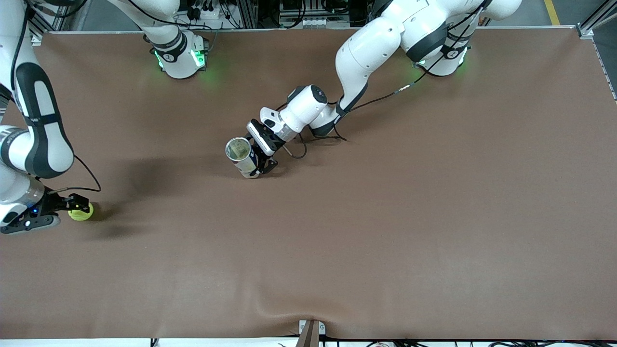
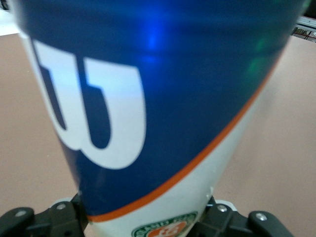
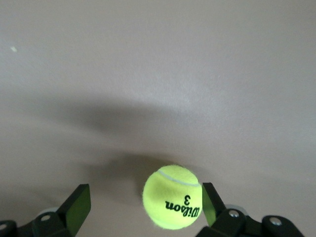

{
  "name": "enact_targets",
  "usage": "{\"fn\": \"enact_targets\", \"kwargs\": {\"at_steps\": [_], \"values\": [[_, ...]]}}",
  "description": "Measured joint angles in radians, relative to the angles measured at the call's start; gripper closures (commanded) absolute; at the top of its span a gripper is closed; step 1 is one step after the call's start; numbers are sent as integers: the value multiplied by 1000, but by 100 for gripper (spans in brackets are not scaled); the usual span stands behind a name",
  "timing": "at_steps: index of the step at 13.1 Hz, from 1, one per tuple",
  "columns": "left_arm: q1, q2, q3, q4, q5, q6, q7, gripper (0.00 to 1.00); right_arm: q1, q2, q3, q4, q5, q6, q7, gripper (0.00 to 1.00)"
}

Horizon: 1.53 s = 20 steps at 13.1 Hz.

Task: Insert tennis ball vertically with right arm
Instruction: 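Grasp the second tennis ball with the right gripper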

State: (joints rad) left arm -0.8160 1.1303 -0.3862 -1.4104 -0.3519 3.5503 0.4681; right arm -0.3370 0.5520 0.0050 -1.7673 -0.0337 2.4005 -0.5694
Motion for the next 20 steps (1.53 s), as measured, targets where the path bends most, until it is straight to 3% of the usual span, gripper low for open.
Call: {"fn": "enact_targets", "kwargs": {"at_steps": [15,16,18,19,20], "values": [[0,0,0,-1,0,1,0,18,-76,101,0,3,0,53,-74,0],[0,0,0,-1,0,1,0,17,-76,104,1,3,0,56,-74,4],[-1,0,0,-1,0,1,0,17,-76,108,3,3,2,56,-74,62],[-1,0,0,-1,0,1,0,17,-76,109,3,3,2,56,-74,83],[-1,0,0,-1,0,1,0,17,-76,111,4,3,3,56,-74,97]]}}
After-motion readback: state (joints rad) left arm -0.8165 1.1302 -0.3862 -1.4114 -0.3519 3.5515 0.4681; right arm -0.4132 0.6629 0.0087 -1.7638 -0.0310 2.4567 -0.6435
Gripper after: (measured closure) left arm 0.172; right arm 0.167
